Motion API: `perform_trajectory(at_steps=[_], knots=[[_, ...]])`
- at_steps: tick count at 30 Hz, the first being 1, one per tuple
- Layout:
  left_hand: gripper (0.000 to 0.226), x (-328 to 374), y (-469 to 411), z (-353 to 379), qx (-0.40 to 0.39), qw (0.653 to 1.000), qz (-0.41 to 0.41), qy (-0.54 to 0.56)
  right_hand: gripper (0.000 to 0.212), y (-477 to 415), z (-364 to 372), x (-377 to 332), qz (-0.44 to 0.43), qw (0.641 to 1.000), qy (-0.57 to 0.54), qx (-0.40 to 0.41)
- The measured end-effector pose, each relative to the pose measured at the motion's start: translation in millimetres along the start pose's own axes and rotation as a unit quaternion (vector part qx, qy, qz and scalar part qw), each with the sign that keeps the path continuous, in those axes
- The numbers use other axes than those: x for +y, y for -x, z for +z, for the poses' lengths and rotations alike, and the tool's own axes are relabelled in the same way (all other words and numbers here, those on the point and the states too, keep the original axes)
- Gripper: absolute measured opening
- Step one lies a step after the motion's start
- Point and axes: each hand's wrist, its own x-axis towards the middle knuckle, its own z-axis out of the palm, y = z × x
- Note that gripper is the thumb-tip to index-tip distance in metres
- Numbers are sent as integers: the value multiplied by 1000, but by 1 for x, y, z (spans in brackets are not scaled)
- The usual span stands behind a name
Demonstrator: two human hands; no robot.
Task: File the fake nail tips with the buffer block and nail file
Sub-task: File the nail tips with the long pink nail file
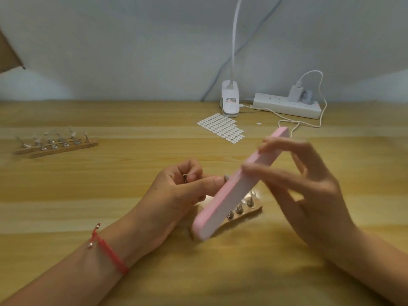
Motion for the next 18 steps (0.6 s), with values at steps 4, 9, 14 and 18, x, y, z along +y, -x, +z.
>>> perform_trajectory(at_steps=[4,9,14,18], knots=[[33,-1,-1,2,6,1000,11,-2,33,9,12,-15,-149,986,21,-65],[34,-1,0,1,0,1000,-1,1,42,2,-1,-4,-54,998,21,-30],[35,0,0,1,3,1000,-11,11,41,3,4,-8,-67,997,9,-44],[40,0,0,1,-2,999,-22,24,29,3,1,-12,-29,999,-8,-31]])
